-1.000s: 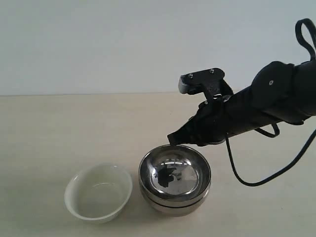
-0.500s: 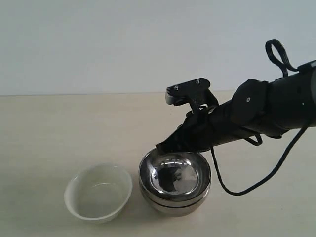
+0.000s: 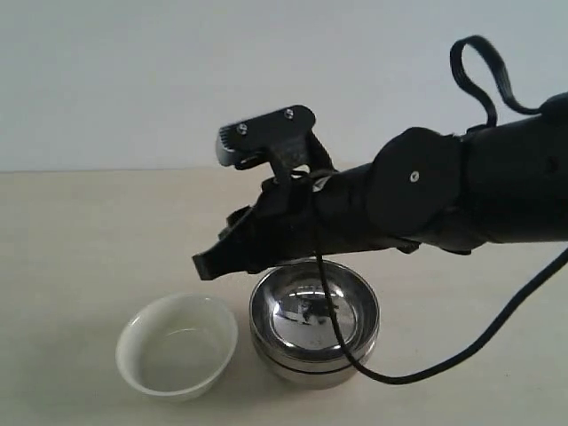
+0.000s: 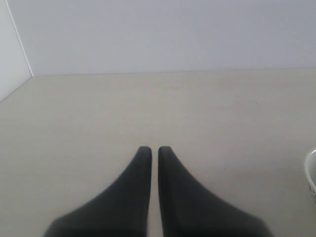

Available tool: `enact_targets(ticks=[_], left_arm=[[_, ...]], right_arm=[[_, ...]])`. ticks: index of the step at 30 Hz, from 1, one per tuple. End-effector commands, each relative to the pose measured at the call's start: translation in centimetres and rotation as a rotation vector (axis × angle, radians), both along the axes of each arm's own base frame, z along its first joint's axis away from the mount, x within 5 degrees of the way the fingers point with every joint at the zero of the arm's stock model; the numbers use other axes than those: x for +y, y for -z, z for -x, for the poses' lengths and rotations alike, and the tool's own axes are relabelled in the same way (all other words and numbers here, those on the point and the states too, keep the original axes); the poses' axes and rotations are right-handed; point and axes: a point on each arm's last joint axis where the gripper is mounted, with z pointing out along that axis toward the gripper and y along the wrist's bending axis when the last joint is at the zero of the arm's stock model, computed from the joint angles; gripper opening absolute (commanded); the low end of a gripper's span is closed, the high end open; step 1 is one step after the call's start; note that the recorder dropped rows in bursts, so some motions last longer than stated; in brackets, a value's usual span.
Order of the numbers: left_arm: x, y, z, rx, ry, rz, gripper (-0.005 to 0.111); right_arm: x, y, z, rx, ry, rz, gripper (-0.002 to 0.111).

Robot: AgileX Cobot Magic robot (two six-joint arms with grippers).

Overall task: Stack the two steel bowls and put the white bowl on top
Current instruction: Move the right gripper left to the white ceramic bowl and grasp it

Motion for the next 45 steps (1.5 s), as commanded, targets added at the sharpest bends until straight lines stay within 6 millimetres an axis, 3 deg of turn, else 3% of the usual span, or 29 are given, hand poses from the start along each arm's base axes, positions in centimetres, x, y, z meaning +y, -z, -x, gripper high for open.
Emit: enact_targets(ticks=[1, 7, 12, 24, 30, 37, 45], left_arm=[[0.0, 0.0, 0.0, -0.009, -0.003, 0.013, 0.004], [0.0, 0.0, 0.0, -0.009, -0.003, 0.013, 0.004], [0.0, 0.0, 0.0, -0.009, -0.003, 0.013, 0.004], [0.0, 0.0, 0.0, -0.009, -0.003, 0.013, 0.004], [0.0, 0.0, 0.0, -0.009, -0.003, 0.013, 0.004], [0.0, 0.1, 0.0, -0.007, -0.003, 0.013, 0.004], [0.0, 0.1, 0.0, -0.007, -0.003, 0.013, 0.004]], right_arm=[[1.4, -1.6, 2.5, 0.092, -0.13, -0.006, 0.046], [4.4, -0.1, 6.7, 0.099, -0.369, 0.127, 0.046], [6.6, 1.6, 7.9, 0.07, -0.441, 0.178, 0.046], [11.5, 5.2, 4.7, 0.023, -0.457, 0.329, 0.046], [11.6, 7.1, 3.9, 0.071, -0.409, 0.454, 0.046], [11.6, 7.4, 3.9, 0.081, -0.402, 0.454, 0.046], [11.9, 10.2, 3.7, 0.111, -0.402, 0.484, 0.046]])
